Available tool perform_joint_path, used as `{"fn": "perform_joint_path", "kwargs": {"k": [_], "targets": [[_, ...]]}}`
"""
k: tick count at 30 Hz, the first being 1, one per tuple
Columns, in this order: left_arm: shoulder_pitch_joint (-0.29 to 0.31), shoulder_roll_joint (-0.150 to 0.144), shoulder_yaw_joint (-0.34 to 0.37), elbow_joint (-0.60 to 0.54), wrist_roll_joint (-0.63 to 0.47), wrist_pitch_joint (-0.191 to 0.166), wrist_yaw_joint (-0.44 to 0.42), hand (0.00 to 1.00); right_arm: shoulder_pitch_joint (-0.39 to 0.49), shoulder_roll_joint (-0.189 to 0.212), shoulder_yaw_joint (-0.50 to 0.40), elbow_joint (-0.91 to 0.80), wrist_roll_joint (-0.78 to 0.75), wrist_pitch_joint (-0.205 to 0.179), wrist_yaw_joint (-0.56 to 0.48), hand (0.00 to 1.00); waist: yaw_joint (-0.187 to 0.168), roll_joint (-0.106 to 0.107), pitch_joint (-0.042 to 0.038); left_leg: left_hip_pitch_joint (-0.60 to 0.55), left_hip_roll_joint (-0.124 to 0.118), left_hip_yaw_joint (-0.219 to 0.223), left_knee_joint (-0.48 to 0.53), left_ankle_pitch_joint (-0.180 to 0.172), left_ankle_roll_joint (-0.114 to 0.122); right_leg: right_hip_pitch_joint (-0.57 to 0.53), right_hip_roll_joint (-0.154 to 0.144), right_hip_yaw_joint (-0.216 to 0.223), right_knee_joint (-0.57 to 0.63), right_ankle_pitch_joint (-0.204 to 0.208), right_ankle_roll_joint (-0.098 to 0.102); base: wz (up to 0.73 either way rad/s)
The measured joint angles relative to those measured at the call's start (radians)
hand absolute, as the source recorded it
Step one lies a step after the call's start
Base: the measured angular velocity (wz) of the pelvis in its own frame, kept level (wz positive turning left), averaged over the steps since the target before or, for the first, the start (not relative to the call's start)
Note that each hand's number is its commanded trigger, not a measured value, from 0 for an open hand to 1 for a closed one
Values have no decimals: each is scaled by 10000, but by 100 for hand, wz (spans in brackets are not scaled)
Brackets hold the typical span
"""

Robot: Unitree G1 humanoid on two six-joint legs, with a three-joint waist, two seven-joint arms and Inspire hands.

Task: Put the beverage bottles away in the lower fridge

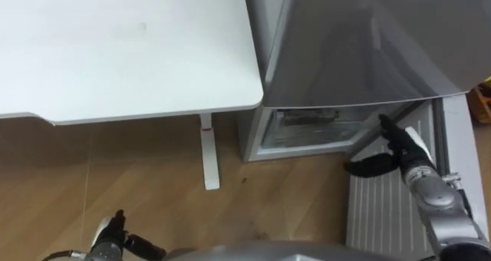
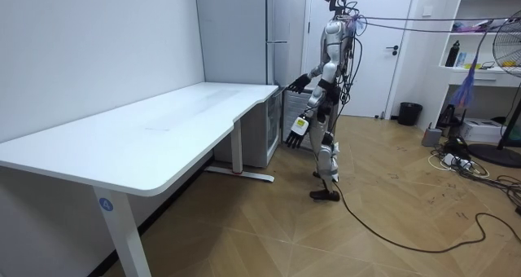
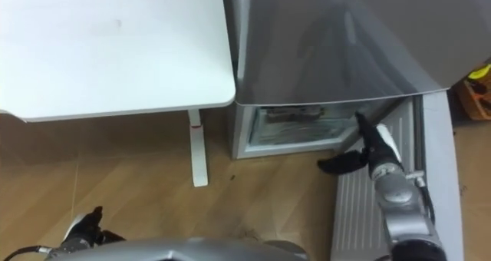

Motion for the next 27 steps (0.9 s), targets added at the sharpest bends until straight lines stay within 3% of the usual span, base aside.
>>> {"fn": "perform_joint_path", "kwargs": {"k": [6, 13, 17, 22, 27], "targets": [[93, -12, 225, -138, 100, 2, -202, 0, 30, -42, -651, -1391, -6, 79, -631, 0, -180, 159, -28, 38, 2, 25, -15, 6, 2, -31, 5, 30, -12, 3, -1, -2], [272, -13, 460, -203, 192, 16, -213, 0, 37, -247, -1424, -1696, -342, 84, -1211, 0, -369, 98, -56, 41, -14, 28, -65, 14, 10, -30, -11, 18, -22, 3, 1, 0], [411, -11, 673, -291, 191, 58, -227, 0, 54, -488, -1992, -1821, 329, 117, -1366, 0, -489, 8, -84, 45, -14, 27, -88, 30, 15, -34, -13, -5, -21, 3, 1, 0], [485, 29, 707, -294, 192, 255, -193, 0, 48, -685, -2544, -812, 1608, 169, -2052, 0, -563, -186, -56, 117, -9, -3, -81, 31, 15, -23, -15, -1, -25, 3, 0, 0], [505, 29, 1144, -304, 189, 262, -221, 0, -151, -742, -3275, 1314, 3035, 225, -2117, 0, -580, -214, -47, 124, -4, 51, -109, 29, 17, -33, -13, 44, -9, 4, 2, -2]]}}
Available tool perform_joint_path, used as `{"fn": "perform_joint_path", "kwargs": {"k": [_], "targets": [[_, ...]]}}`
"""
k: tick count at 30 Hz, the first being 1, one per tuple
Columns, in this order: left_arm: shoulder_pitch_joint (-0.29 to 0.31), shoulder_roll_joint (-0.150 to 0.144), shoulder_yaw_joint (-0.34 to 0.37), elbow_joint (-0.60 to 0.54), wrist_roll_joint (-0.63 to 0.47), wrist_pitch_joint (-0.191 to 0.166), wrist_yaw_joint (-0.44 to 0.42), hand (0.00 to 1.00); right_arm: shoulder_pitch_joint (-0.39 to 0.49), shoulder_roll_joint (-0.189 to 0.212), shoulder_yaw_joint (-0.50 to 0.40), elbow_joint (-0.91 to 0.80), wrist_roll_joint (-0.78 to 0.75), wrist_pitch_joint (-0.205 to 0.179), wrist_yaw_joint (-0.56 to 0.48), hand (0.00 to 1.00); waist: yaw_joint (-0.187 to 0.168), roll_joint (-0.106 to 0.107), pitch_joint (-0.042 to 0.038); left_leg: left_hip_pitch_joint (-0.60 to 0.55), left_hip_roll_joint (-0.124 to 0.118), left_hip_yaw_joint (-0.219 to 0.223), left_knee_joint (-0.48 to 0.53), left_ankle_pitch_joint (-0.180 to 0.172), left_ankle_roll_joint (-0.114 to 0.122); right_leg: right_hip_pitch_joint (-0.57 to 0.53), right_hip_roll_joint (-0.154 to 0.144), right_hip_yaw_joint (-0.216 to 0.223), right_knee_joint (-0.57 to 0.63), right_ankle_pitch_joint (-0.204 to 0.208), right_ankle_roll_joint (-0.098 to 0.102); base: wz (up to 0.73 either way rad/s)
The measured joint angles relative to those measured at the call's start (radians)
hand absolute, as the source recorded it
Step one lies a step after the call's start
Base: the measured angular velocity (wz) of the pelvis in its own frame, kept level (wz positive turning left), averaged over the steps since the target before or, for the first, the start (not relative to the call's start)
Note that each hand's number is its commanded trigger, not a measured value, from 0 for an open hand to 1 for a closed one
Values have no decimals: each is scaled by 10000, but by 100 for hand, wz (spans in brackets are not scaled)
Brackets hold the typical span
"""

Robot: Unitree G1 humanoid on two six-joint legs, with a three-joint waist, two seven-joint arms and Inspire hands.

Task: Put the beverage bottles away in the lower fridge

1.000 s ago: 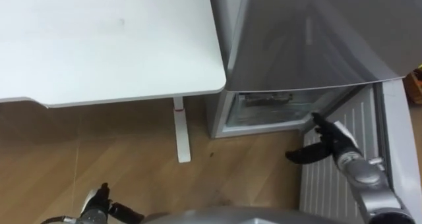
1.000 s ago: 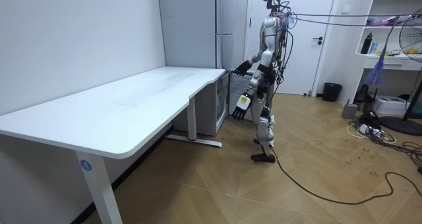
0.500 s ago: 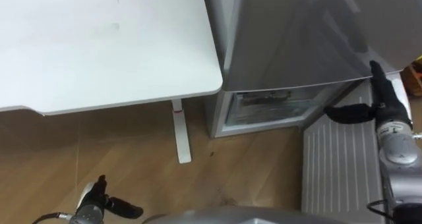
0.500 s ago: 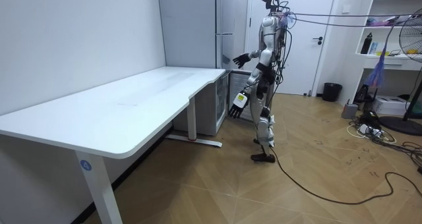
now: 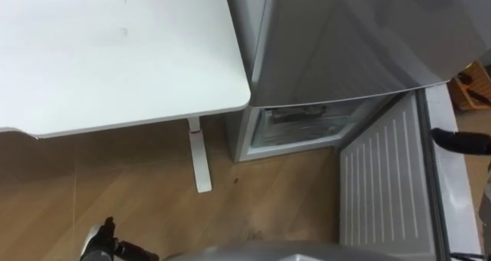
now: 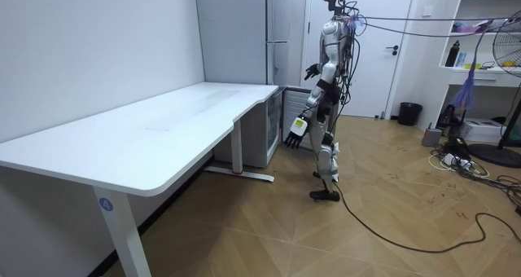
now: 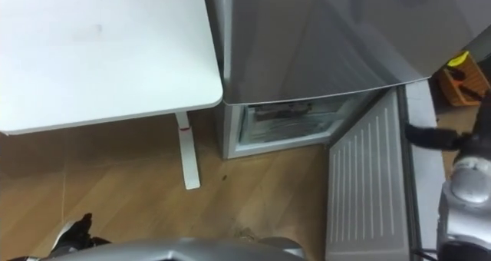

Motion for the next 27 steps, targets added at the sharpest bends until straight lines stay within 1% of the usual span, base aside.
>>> {"fn": "perform_joint_path", "kwargs": {"k": [2, 4, 5, 6, 7, 9, 11, 12, 13, 14, 15, 16, 17, 19, 21, 22, 27], "targets": [[62, -7, 290, -7, -5, 0, 3, 0, -2, -68, -129, 680, 514, 34, -19, 0, -72, 33, -6, 8, 1, 2, -74, 0, 0, 11, 12, -1, -9, 0, 0, 0], [156, -34, 738, 16, -1, 12, 9, 0, -10, -130, -498, 1482, 1465, 218, 53, 0, -109, 3, 22, 66, -2, 1, -162, 12, -5, 50, 23, 28, 12, -1, 0, -4], [166, -39, 856, 26, 1, 17, 10, 0, -12, -143, -615, 1655, 1710, 257, 64, 0, -90, 5, 22, 64, -6, -1, -172, 22, -6, 52, 21, 29, 15, -1, 0, -4], [193, -39, 1071, 44, 2, 34, 11, 0, -16, -166, -822, 1911, 2045, 387, 75, 0, -102, -3, 26, 64, -12, -1, -188, 35, -4, 40, 17, 30, 15, -1, 1, 0], [264, -35, 1220, 45, 0, 90, 13, 0, -25, -290, -821, 2271, 2409, 431, 94, 0, -107, -25, 35, 67, -16, -1, -190, 39, -3, 38, 15, 31, 12, -1, 1, 0], [317, -32, 1290, 45, 3, 195, 4, 0, -178, -497, -839, 2834, 2881, 480, 91, 0, -107, -75, 41, 84, -27, 6, -189, 40, -1, 18, 10, 63, 2, -1, 1, -2], [354, -33, 1370, 46, 3, 310, -38, 0, -309, -677, -888, 3309, 3168, 659, 110, 0, -123, -160, 40, 82, -33, 7, -183, 40, 0, -4, 11, 87, -16, -3, 5, -2], [373, -17, 1414, 44, 4, 396, -58, 0, -340, -858, -891, 3699, 3400, 731, 199, 0, -130, -236, 12, 77, -33, 5, -170, 40, -1, -47, 13, 87, -20, -5, 7, 0], [421, 18, 1456, 44, 3, 412, -59, 0, -408, -1047, -920, 4082, 3556, 843, 204, 0, -125, -309, 17, 45, -33, 4, -166, 40, 0, -88, 16, 86, -20, -5, 7, 0], [460, 41, 1473, 46, -2, 431, -59, 0, -438, -1124, -981, 4290, 3669, 864, 205, 0, -125, -309, 9, 25, -32, 1, -159, 40, 0, -101, 18, 88, -19, -5, 6, 0], [516, 93, 1486, 45, -4, 505, -58, 0, -482, -1250, -1226, 4740, 3865, 873, 191, 0, -136, -348, -18, -5, -29, -16, -124, 40, -1, -102, 19, 84, -21, -5, 6, 0], [532, 148, 1498, 45, -5, 597, -56, 0, -473, -1366, -1272, 5211, 4023, 934, 179, 0, -134, -415, -29, 1, -26, -33, -113, 40, -1, -76, 19, 77, -22, -5, 6, 0], [538, 171, 1499, 46, -5, 621, -54, 0, -468, -1402, -1287, 5382, 4078, 1011, 173, 0, -135, -447, -24, 8, -23, -34, -108, 40, -1, -62, 21, 78, -21, -5, 6, 0], [609, 272, 1492, 179, -10, 691, -49, 0, -444, -1422, -1293, 5994, 4168, 1196, 180, 0, -151, -531, 33, 23, -21, -36, -96, 39, -1, 49, 23, 81, -15, -5, 5, 0], [606, 308, 1472, 191, -10, 707, -36, 0, -431, -1422, -1293, 6357, 4284, 1360, 188, 0, -150, -584, 35, 25, -18, -36, -105, 32, 1, 49, 25, 83, 2, -2, 2, 0], [605, 308, 1461, 233, -10, 707, -33, 0, -414, -1423, -1293, 6451, 4331, 1445, 187, 0, -150, -584, 37, 27, -18, -36, -114, 27, 7, 48, 26, 87, 8, 14, 4, 0], [540, 311, 1453, 347, -11, 723, -31, 0, -396, -1427, -1290, 6687, 4470, 1528, 188, 0, -168, -488, 47, 72, -7, -32, -187, 26, 10, 63, 50, 117, 18, 57, -15, -1]]}}
